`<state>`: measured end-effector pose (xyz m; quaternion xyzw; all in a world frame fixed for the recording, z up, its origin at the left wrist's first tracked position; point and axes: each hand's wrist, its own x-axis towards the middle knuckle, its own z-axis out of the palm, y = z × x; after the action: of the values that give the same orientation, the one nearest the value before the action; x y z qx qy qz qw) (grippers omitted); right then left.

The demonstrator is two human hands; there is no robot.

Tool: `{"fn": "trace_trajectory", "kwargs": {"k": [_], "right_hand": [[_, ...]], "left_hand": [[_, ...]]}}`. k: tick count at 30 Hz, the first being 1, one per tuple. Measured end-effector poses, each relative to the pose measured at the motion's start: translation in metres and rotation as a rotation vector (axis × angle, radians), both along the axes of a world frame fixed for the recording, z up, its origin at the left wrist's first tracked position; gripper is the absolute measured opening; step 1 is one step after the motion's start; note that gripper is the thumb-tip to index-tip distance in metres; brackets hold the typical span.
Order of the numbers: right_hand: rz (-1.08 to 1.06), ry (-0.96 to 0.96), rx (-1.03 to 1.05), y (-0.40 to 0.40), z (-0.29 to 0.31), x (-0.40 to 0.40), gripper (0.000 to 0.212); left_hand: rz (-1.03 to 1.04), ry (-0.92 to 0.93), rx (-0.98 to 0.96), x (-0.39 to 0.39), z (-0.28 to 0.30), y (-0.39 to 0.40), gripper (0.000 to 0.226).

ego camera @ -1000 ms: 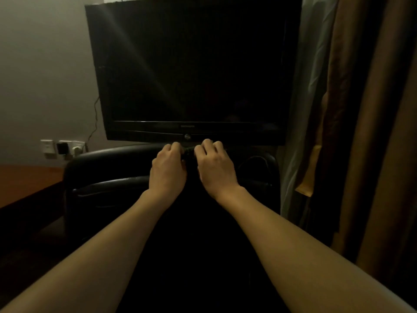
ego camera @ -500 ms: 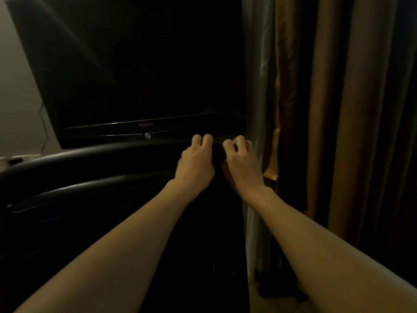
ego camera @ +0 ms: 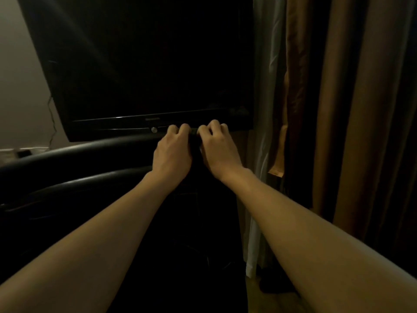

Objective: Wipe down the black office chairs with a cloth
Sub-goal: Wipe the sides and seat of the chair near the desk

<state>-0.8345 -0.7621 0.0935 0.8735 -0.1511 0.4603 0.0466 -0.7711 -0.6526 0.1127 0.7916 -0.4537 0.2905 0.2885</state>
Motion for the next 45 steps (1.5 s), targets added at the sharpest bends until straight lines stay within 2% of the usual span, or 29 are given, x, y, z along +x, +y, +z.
{"fn": "trace_trajectory", "kwargs": {"k": [4, 9, 11, 13, 16, 19, 22, 27, 30, 37, 45], "right_hand": [[0.071, 0.026, 0.068, -0.032, -0.008, -0.031, 0.023], [0.181, 0.013, 0.342, -0.062, -0.029, -0.06, 0.008], [0.215, 0.006, 0.422, -0.065, -0.04, -0.068, 0.01], [0.215, -0.008, 0.453, -0.063, -0.051, -0.069, 0.01], [0.165, -0.026, 0.479, -0.059, -0.058, -0.066, 0.024], [0.254, 0.039, 0.545, -0.052, -0.064, -0.068, 0.014], [0.232, 0.046, 0.518, -0.044, -0.072, -0.07, 0.01], [0.264, 0.101, 0.651, -0.035, -0.084, -0.079, 0.001], [0.216, 0.137, 0.553, -0.018, -0.087, -0.084, 0.011], [0.119, 0.069, 0.2, 0.027, -0.059, -0.077, 0.014], [-0.098, 0.04, 0.03, 0.051, -0.028, -0.025, 0.015]], "left_hand": [[-0.035, -0.048, 0.028, -0.021, -0.003, -0.023, 0.02], [-0.081, -0.069, 0.039, -0.045, -0.015, -0.051, 0.017], [-0.096, -0.085, 0.057, -0.049, -0.02, -0.056, 0.018], [-0.105, -0.093, 0.054, -0.051, -0.021, -0.057, 0.016], [-0.114, -0.08, 0.05, -0.051, -0.024, -0.055, 0.015], [-0.112, -0.054, 0.097, -0.053, -0.026, -0.05, 0.015], [-0.085, -0.061, 0.169, -0.06, -0.027, -0.043, 0.014], [-0.054, -0.025, 0.244, -0.072, -0.044, -0.025, 0.012], [-0.039, -0.002, 0.219, -0.076, -0.057, -0.012, 0.013], [-0.051, -0.02, 0.079, -0.066, -0.058, 0.035, 0.02], [-0.056, -0.009, 0.083, -0.029, -0.026, 0.05, 0.018]]}}
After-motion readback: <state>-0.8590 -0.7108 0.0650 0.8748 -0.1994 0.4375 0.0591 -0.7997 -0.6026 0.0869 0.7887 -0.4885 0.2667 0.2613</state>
